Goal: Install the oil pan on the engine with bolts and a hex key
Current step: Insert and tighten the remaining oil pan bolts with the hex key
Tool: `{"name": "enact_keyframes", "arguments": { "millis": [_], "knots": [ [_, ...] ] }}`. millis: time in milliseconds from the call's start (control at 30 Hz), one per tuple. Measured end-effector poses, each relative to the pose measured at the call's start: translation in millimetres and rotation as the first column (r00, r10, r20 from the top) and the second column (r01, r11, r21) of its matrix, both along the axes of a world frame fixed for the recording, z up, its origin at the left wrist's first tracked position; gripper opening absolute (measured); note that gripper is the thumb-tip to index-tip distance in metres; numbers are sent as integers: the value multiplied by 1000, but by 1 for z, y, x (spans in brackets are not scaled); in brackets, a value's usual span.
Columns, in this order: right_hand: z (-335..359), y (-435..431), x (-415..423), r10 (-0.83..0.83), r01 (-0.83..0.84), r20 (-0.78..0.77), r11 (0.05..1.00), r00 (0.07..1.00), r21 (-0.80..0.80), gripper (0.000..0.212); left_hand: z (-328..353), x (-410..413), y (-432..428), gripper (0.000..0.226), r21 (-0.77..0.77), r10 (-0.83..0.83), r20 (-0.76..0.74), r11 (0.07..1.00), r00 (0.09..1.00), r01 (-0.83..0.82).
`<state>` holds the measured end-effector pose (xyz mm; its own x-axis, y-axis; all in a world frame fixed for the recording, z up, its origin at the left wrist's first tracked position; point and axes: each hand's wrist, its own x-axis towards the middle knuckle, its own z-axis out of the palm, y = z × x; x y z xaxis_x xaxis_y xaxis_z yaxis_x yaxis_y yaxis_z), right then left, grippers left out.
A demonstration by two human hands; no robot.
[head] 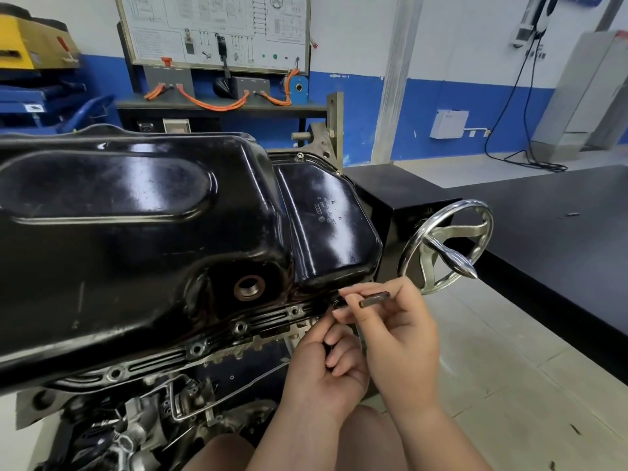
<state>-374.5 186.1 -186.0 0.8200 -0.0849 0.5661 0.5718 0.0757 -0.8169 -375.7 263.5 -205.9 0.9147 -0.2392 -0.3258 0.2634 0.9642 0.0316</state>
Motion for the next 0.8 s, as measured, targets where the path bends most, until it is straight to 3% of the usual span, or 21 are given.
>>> {"name": "enact_keyframes", "arguments": {
  "millis": [200, 500, 667, 800],
  "knots": [
    [-3, -1, -1, -20, 24, 38, 994, 999, -103, 35, 0, 1, 0, 25, -4, -5, -12, 1000, 1000, 5],
    [1, -3, 1, -55, 55, -26, 998, 998, -13, 12, -1, 0, 1, 27, -15, -58, 11, 998, 998, 58],
    [-3, -2, -2, -12, 12, 5, 997, 1000, -80, 28, 2, 0, 0, 22, 6, -29, 13, 1000, 999, 29],
    [-1, -3, -1, -57, 58, 6, 995, 998, -85, 27, 3, -1, 0, 21, 8, -51, 17, 999, 999, 51]
  ]
}}
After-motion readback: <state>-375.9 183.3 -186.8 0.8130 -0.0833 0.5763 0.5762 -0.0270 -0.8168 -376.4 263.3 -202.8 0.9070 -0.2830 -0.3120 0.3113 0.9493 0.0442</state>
